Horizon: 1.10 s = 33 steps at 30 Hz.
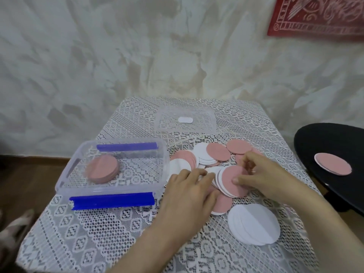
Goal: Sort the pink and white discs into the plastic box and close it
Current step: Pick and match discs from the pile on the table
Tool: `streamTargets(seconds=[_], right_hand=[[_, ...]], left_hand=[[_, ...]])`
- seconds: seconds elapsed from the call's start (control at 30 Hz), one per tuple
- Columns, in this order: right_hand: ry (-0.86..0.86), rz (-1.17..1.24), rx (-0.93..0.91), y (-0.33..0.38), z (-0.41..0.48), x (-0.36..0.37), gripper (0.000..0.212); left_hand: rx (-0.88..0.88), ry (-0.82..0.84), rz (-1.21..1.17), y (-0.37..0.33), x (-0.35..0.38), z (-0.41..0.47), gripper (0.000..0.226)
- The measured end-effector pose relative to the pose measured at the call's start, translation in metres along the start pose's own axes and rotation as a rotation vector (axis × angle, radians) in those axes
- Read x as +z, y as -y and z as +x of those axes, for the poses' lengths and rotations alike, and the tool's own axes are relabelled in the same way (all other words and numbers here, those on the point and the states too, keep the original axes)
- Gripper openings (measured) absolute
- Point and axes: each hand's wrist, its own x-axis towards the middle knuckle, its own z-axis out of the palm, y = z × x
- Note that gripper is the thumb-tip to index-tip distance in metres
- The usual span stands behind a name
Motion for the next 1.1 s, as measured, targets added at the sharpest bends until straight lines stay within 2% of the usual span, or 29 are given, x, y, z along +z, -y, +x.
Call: streamTargets(seconds=[0.23,0.33,0.43,0.53,0.63,0.7,0.8,0.87,0.93,1.0,1.03,1.1], right_hand=[[-0.208,-0.158,-0.033,-0.011,-0.003,0.008,0.021],[-0.279,-0.079,-0.088,-0.012,-0.010,0.007,0.018],[-0.163,0.158,-0.190,-0.005,-0.017,0.011,0.023],[0.031,0.246,-0.289,0.008,-0.028,0.022,0.021],[0.115,0.333,-0.308,0.013,-0.033,0.025,0.019],[0.094,0.356,-0.298,0.013,-0.033,0.021,0.017],[-0.033,0.319,-0.240,0.004,-0.028,0.014,0.014],[-0.100,0.121,-0.178,-0.001,-0.024,0.009,0.002],[-0.023,-0.128,-0.096,-0.004,-0.021,0.006,0.038],[0.027,-0.230,-0.072,-0.006,-0.017,0.007,0.074],[0.031,-0.237,-0.081,-0.005,-0.016,0.008,0.080],[0.037,-0.245,-0.107,-0.008,-0.012,0.011,0.078]], left_hand=[[0.012,-0.001,-0.111,0.004,-0.005,-0.011,0.036],[-0.030,-0.013,-0.170,0.003,-0.009,-0.017,0.041],[-0.074,-0.042,-0.239,0.000,-0.012,-0.020,0.040],[-0.102,-0.075,-0.345,-0.004,-0.016,-0.021,0.029],[-0.169,-0.121,-0.485,-0.004,-0.016,-0.022,0.019],[-0.164,-0.129,-0.498,-0.003,-0.014,-0.022,0.015],[-0.166,-0.120,-0.490,-0.003,-0.012,-0.021,0.018],[-0.181,-0.123,-0.490,-0.003,-0.010,-0.019,0.029],[-0.207,-0.132,-0.511,-0.002,-0.007,-0.017,0.035],[-0.219,-0.131,-0.519,-0.001,-0.005,-0.016,0.036],[-0.218,-0.130,-0.516,-0.001,-0.004,-0.015,0.036],[-0.214,-0.132,-0.504,-0.002,-0.003,-0.014,0.038]])
